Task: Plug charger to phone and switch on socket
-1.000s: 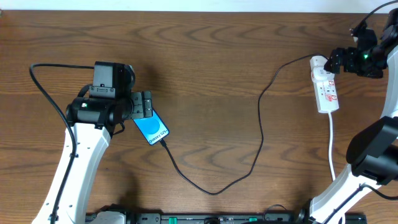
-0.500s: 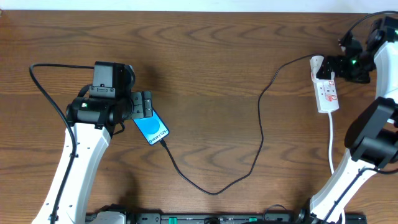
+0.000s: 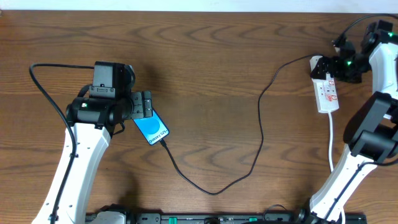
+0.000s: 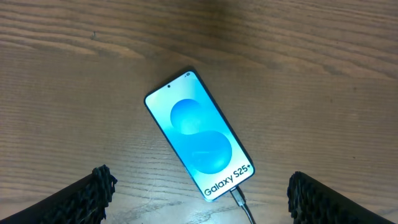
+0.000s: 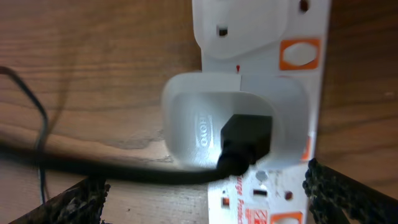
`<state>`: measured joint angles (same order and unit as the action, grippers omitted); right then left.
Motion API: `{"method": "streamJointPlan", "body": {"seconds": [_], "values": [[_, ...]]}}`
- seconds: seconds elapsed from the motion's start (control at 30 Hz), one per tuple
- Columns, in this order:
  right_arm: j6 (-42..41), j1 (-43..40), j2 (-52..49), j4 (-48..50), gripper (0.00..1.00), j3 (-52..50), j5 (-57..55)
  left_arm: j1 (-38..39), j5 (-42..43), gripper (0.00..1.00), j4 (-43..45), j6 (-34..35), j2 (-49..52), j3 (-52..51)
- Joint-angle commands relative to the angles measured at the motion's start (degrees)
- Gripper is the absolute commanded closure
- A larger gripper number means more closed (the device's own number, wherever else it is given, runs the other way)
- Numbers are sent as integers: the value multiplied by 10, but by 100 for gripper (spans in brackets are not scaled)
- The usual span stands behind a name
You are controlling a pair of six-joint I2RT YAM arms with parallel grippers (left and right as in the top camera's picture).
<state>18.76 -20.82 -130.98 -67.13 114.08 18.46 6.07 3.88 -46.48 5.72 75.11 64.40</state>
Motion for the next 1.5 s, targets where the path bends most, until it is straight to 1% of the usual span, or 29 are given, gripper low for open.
{"method": "streamJointPlan", "body": {"seconds": [0.0,0.47,0.83,1.23,1.47], "values": [[12,1,-18,-4,1,9,16,0,-9,9,-2,-8,-2,9],[6,3,-19,-1,1,8,17,0,-9,9,-2,-8,-2,9],[6,3,-19,12,1,5,59,0,-9,8,-2,-8,-2,9],[6,10,-26,12,1,5,62,0,-9,9,-2,-8,-2,9],[6,12,-37,10,1,5,86,0,-10,9,-2,-8,-2,9]]}}
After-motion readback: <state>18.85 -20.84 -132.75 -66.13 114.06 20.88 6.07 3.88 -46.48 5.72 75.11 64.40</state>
